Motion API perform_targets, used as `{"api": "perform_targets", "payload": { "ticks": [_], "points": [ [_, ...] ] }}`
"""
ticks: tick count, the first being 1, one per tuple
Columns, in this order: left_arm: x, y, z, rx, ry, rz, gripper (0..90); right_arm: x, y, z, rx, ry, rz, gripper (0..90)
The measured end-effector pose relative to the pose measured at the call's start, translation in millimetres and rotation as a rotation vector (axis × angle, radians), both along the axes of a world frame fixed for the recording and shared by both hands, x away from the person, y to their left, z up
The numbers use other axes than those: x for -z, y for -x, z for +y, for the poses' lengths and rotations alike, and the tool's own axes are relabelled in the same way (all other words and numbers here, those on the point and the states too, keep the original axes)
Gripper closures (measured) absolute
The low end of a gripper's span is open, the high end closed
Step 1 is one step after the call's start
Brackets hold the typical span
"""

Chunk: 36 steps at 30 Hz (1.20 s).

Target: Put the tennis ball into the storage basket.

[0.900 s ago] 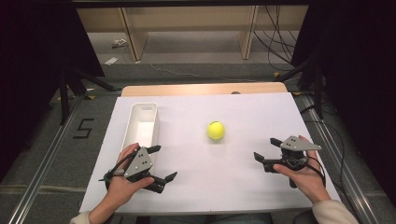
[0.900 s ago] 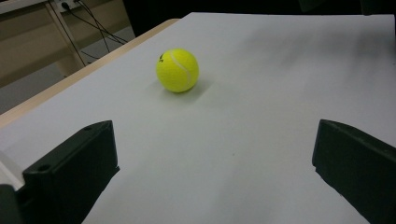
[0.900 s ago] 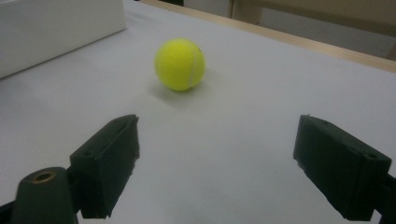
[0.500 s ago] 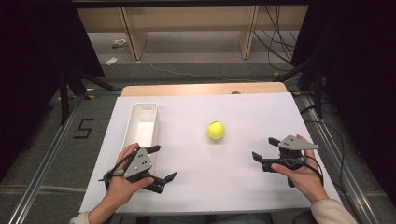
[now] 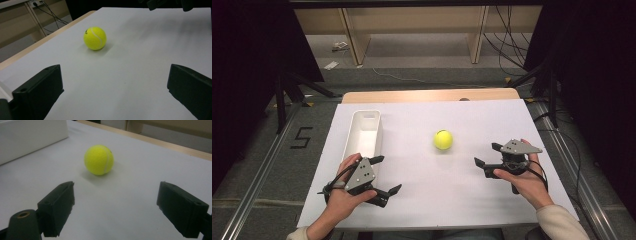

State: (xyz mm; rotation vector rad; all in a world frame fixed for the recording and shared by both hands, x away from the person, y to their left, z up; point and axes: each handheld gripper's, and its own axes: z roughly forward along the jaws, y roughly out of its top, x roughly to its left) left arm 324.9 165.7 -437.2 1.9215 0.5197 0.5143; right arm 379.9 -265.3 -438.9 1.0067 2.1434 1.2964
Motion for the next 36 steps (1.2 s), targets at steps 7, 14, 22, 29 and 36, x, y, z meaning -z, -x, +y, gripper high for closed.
{"api": "perform_targets", "payload": {
  "ticks": [7, 14, 22, 29, 36],
  "points": [
    [0.0, -0.2, 0.1, 0.000, 0.000, 0.000, 0.0, 0.4, -6.3, 6.4, -0.004, 0.001, 0.004, 15.3],
    [-0.1, -0.1, 0.3, -0.001, 0.000, -0.001, 0.0, 1.3, -12.3, 13.3, -0.015, 0.008, 0.003, 15.3],
    [-0.1, 0.2, -0.2, 0.001, 0.001, -0.001, 0.0, 2.4, -18.0, 22.0, -0.026, 0.008, 0.011, 15.3],
    [-0.3, 0.3, -0.3, 0.002, 0.004, -0.002, 0.0, 3.0, -21.0, 27.9, -0.032, 0.013, 0.013, 15.3],
    [-0.7, 0.4, -0.2, 0.001, 0.004, -0.005, 0.0, 4.2, -25.8, 35.7, -0.043, 0.017, 0.016, 15.2]
  ]
}}
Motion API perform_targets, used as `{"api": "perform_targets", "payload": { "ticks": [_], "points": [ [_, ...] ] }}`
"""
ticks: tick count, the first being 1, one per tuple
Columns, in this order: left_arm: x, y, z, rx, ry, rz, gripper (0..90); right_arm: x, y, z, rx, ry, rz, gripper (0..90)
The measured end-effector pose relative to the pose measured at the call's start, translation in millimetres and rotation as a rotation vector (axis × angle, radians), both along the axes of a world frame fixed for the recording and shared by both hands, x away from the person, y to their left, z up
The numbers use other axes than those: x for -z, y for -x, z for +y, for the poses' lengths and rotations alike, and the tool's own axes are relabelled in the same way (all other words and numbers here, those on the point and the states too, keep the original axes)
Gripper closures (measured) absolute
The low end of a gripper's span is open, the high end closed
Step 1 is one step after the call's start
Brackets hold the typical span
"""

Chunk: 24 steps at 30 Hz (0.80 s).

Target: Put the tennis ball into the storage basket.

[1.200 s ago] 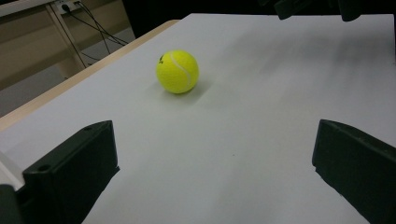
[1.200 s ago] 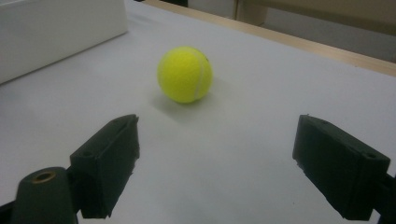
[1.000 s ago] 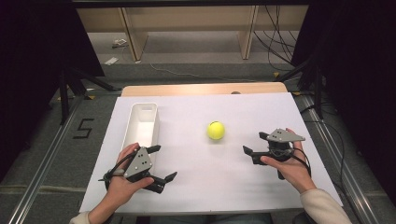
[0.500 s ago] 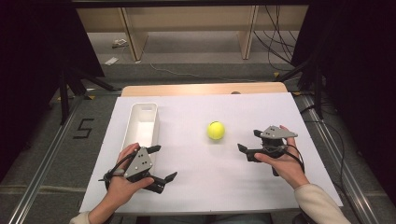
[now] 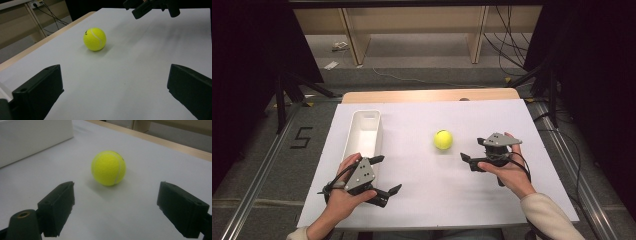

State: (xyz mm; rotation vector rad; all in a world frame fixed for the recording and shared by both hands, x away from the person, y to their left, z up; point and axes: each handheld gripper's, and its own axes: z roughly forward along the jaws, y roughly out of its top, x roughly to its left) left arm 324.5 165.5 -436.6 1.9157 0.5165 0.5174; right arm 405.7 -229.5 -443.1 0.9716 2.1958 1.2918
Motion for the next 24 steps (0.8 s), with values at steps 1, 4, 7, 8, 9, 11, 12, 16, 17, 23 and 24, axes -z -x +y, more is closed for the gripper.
{"api": "perform_targets", "payload": {
  "ticks": [1, 4, 7, 8, 9, 11, 12, 16, 17, 23, 24],
  "points": [
    [-0.1, 0.0, 0.1, 0.000, 0.001, 0.000, 0.0, 0.1, -0.4, 1.5, -0.001, -0.002, 0.002, 15.2],
    [-0.1, -0.1, 0.4, -0.001, 0.002, 0.001, 0.0, 0.2, -1.9, 4.7, -0.005, 0.001, 0.002, 15.2],
    [-0.1, 0.1, 0.2, 0.002, 0.001, 0.000, 0.0, 0.4, -3.5, 7.4, -0.008, 0.000, 0.002, 15.2],
    [-0.2, 0.1, 0.1, 0.002, 0.000, 0.000, 0.0, 0.7, -4.1, 8.4, -0.009, 0.001, 0.001, 15.2],
    [-0.1, 0.1, 0.1, 0.000, 0.001, 0.000, 0.0, 0.9, -4.5, 9.3, -0.011, 0.001, 0.002, 15.2],
    [0.0, 0.0, 0.1, 0.001, 0.000, 0.000, 0.0, 1.4, -5.9, 12.4, -0.015, 0.002, 0.004, 15.2],
    [-0.1, 0.0, 0.1, 0.001, 0.000, 0.000, 0.0, 1.6, -6.4, 13.3, -0.017, 0.003, 0.004, 15.2],
    [0.0, 0.1, 0.1, 0.001, 0.000, 0.000, 0.0, 2.3, -8.6, 16.8, -0.021, 0.004, 0.009, 15.2],
    [-0.1, 0.1, 0.1, 0.001, 0.000, 0.000, 0.0, 2.4, -9.2, 17.6, -0.019, 0.004, 0.007, 15.2],
    [-0.2, 0.1, 0.1, 0.002, 0.000, 0.000, 0.0, 2.7, -12.4, 20.2, -0.018, 0.003, 0.010, 15.2],
    [-0.2, 0.1, 0.1, 0.002, 0.000, -0.001, 0.0, 3.0, -13.1, 20.8, -0.017, 0.001, 0.010, 15.2]
  ]
}}
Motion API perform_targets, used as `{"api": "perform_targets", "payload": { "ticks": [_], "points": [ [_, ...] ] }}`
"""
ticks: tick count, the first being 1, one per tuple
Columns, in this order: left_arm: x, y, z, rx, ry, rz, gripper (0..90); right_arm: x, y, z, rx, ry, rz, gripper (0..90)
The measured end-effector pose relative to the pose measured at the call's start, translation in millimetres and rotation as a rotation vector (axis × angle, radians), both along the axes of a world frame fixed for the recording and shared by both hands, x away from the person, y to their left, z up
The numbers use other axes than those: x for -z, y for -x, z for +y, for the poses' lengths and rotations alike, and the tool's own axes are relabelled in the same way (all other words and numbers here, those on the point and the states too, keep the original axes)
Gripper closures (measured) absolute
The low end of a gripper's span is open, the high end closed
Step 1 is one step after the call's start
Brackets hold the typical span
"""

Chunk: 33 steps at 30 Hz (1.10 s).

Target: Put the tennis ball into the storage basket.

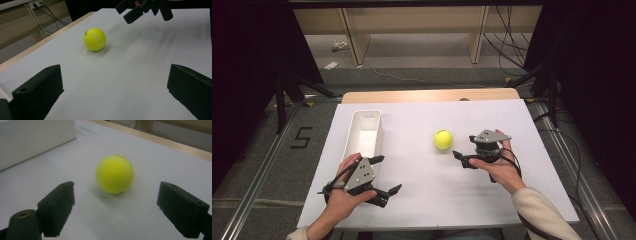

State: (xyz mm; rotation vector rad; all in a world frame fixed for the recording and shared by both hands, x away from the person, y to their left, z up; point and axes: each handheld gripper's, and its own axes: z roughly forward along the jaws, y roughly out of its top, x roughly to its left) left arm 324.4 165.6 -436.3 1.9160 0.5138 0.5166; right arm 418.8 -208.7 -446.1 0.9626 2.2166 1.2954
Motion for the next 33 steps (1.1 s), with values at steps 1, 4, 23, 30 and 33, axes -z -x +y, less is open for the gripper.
{"api": "perform_targets", "payload": {
  "ticks": [1, 4, 23, 30, 33],
  "points": [
    [-0.1, 0.0, 0.0, 0.001, -0.001, -0.001, 0.0, 0.2, -0.7, 0.6, -0.001, -0.001, 0.003, 15.1],
    [-0.1, 0.0, 0.1, 0.000, 0.001, 0.000, 0.0, 1.0, -2.8, 3.4, -0.002, 0.001, 0.005, 15.2],
    [-0.1, 0.2, -0.3, 0.003, -0.002, 0.001, 0.0, 5.6, -14.7, 13.2, 0.000, 0.017, 0.016, 15.1],
    [0.2, 0.1, -0.5, 0.007, -0.002, 0.004, 0.0, 7.8, -23.1, 16.7, 0.009, 0.023, 0.024, 15.1],
    [0.2, 0.1, -0.5, 0.007, -0.002, 0.004, 0.0, 9.2, -26.6, 18.0, 0.011, 0.025, 0.028, 15.1]
  ]
}}
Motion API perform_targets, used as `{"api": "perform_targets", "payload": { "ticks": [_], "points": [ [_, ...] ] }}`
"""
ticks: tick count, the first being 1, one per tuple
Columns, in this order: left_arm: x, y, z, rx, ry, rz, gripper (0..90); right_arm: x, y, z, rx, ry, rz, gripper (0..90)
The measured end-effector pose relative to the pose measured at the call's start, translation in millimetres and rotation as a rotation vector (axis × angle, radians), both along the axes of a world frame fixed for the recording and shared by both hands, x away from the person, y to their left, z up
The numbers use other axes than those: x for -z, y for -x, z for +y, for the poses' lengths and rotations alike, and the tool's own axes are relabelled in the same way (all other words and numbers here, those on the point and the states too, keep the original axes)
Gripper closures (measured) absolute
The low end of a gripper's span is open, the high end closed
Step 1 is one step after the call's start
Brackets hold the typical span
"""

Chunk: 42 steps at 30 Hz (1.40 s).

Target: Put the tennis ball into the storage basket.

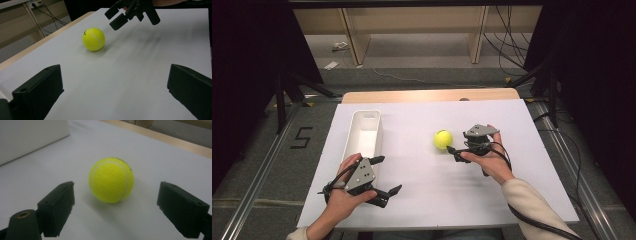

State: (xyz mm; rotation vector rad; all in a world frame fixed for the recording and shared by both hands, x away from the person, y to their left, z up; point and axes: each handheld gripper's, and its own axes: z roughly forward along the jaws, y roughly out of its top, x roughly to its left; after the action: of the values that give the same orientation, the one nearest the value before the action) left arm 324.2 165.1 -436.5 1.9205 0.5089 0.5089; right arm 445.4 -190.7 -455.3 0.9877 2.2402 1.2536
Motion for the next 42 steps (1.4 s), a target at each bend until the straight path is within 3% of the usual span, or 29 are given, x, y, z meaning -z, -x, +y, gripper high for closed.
{"api": "perform_targets", "payload": {
  "ticks": [17, 29, 42],
  "points": [
    [-0.2, 0.4, -0.3, 0.003, 0.000, 0.001, 0.0, 6.0, -14.2, 10.0, 0.009, 0.016, 0.022, 14.8],
    [-0.3, 0.5, -0.2, 0.005, 0.002, 0.002, 0.0, 8.3, -18.2, 22.1, 0.004, 0.019, 0.033, 6.5],
    [-0.2, 0.5, 0.0, 0.006, 0.000, 0.002, 0.0, 15.1, -25.9, 33.1, 0.013, 0.032, 0.038, 5.4]
  ]
}}
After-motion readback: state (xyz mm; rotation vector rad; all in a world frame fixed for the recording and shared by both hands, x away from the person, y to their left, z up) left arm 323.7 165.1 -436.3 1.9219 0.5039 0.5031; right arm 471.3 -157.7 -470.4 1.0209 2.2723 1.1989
